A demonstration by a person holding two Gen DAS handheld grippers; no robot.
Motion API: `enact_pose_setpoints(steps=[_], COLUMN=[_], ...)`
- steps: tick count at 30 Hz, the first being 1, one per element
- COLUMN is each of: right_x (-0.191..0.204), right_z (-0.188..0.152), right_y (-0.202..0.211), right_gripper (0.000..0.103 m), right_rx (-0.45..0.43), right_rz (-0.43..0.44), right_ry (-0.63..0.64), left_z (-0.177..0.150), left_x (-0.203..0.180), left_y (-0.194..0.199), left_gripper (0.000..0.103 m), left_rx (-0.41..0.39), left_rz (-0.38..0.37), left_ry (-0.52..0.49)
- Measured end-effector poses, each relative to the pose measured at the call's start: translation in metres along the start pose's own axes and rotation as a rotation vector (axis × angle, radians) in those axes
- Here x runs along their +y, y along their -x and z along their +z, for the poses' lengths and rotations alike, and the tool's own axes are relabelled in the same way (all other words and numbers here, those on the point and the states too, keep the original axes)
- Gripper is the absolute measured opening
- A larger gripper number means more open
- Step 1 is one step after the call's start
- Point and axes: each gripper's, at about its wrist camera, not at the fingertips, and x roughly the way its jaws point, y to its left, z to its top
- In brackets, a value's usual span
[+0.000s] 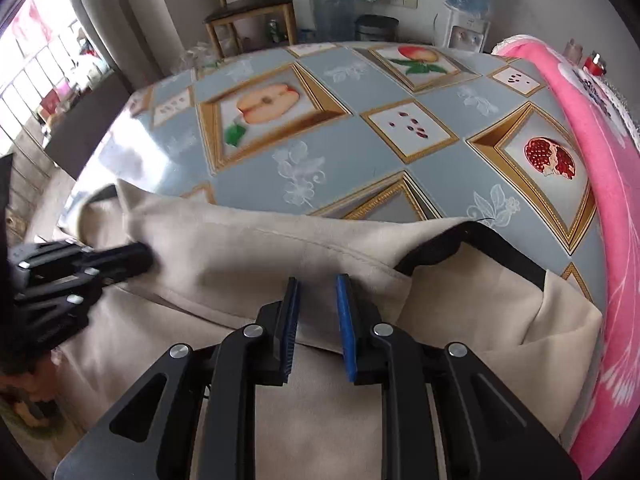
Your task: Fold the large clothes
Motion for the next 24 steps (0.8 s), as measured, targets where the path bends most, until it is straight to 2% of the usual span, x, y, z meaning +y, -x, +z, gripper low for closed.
enact_pose_setpoints(steps=[4,6,7,8,11,13,15,17,20,24], right_x=[0.025,0.036,0.039,0.043,0.045,0.040,0.033,0.023,0.015,0.017], right_z=[0.002,0.001,-0.001,-0.002,-0.002,-0.005,-0.012,-0.023,-0.046,-0.088], right_y=[0.010,-0.005,-0.016,-0.017,-0.010,0.010,0.030,0.054,0.087,0.119], right_gripper=[0.019,0.019,0.020,0.021,0.021,0.021,0.029,0.051,0.062,0.069], right_rx=[-0.044,-0.009,0.016,-0.016,0.024,-0.003,-0.015,-0.039,-0.059,-0.067], right_rz=[0.135,0.138,0.110,0.088,0.065,0.098,0.124,0.142,0.155,0.174], right_ry=[0.029,0.039,0.048,0.072,0.065,0.047,0.023,0.001,-0.017,-0.019], left_z=[0.000,0.000,0.000,-0.001,-0.002,-0.004,-0.011,-0.025,-0.053,-0.103], left_x=[0.000,0.000,0.000,0.001,0.004,0.005,0.006,0.009,0.016,0.027], left_y=[0.000,0.000,0.000,0.001,0.008,0.022,0.043,0.068,0.105,0.156], left_gripper=[0.008,0.008,0.008,0.008,0.008,0.008,0.010,0.014,0.030,0.048], left_rx=[-0.001,-0.001,-0.001,-0.001,-0.002,-0.022,-0.045,-0.055,-0.055,-0.080], left_rz=[-0.005,-0.001,0.001,0.003,0.002,0.009,0.022,0.042,0.082,0.130], left_ry=[0.012,0.021,0.026,0.034,0.066,0.071,0.063,0.068,0.091,0.145])
